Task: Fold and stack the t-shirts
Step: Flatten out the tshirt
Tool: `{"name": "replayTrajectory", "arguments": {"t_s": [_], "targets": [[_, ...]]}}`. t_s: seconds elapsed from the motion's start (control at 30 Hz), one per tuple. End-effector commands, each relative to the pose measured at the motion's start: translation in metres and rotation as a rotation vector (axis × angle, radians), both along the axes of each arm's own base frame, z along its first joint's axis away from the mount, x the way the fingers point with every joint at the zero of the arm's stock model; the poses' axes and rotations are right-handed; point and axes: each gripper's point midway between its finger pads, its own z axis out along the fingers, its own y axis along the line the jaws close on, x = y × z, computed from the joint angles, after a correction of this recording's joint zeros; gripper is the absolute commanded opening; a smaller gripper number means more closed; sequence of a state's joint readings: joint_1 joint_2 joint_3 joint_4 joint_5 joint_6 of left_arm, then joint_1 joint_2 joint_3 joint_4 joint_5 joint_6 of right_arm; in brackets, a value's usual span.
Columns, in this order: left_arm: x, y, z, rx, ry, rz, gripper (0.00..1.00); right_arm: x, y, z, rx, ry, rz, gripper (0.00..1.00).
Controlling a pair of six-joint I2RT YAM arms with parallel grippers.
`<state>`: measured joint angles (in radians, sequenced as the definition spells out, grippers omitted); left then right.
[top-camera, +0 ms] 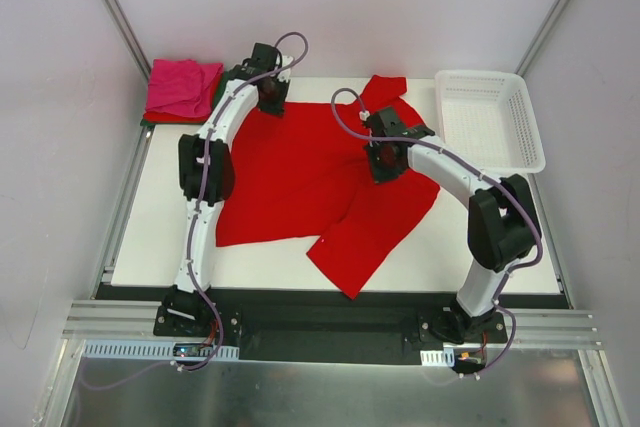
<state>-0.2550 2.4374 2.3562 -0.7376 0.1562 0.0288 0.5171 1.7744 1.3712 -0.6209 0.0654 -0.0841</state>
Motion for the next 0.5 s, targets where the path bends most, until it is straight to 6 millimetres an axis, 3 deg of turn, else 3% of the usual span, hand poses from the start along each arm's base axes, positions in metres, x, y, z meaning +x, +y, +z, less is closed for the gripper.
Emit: {"name": "replayTrajectory", "arguments": {"t_s": [0.0, 0.3, 0.47], "targets": [[0.002, -0.015, -0.018, -0.049, 0.042, -0.014, 0.0, 0.009, 0.008, 0.013, 0.035, -0.048, -0.015, 0.01], [-0.021, -0.02, -0.05, -0.07, 0.15, -0.042, 0.0, 0.013, 0.009, 0.009, 0.022, -0.041, -0.01, 0.01], [-0.023, -0.001, -0.065, 0.03, 0.176, 0.009, 0.0, 0.014, 0.01, 0.007, 0.024, -0.034, -0.007, 0.01]]}}
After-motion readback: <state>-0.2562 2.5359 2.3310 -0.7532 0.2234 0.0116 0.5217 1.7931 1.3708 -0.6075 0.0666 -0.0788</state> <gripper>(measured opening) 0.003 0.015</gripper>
